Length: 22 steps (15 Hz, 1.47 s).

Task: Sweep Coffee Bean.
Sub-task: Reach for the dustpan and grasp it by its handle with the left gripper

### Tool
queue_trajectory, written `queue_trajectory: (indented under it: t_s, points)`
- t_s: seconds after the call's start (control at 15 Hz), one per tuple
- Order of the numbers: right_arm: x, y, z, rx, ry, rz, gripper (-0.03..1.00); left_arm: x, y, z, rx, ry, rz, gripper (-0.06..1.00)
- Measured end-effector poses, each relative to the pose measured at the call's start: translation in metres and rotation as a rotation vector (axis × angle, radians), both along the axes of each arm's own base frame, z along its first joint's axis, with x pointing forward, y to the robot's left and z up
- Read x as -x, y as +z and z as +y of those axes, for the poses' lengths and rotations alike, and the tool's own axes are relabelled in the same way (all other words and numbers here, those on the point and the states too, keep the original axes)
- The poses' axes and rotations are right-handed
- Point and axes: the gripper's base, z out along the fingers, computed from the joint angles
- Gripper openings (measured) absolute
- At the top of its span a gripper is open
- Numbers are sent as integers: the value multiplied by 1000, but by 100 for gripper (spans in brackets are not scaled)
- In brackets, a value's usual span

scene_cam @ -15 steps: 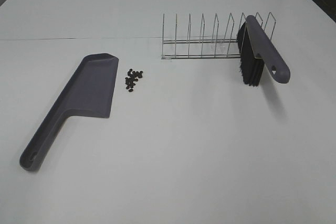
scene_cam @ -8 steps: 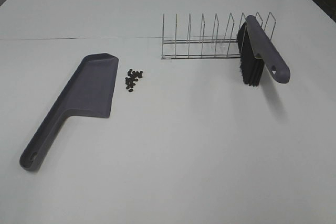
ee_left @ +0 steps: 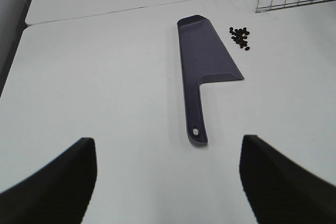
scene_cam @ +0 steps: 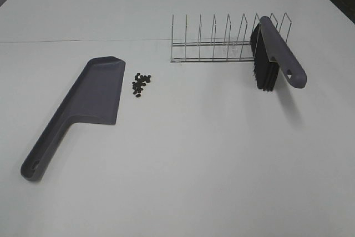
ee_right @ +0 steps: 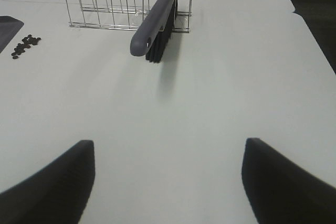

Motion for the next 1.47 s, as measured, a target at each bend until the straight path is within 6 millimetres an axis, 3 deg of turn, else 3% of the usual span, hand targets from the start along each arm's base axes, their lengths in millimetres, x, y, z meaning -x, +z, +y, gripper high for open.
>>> queue_trajectory:
  t_s: [0.73, 0.87, 1.13, 1.27, 1.47]
  points:
    - [0, 0, 0, 0, 0, 0, 65, 0, 0, 0, 0, 0, 1, 69]
    - [0, 0, 0, 0, 0, 0, 65, -9, 8, -1, 1, 3, 12, 69]
    - [0, 0, 0, 0, 0, 0, 65, -53, 12, -6, 24, 3, 136, 69]
    - [0, 0, 0, 0, 0, 0, 65, -85, 7, -9, 29, 14, 218, 69]
    - [0, 0, 0, 0, 0, 0, 65, -157, -13, -14, 9, 40, 369, 69]
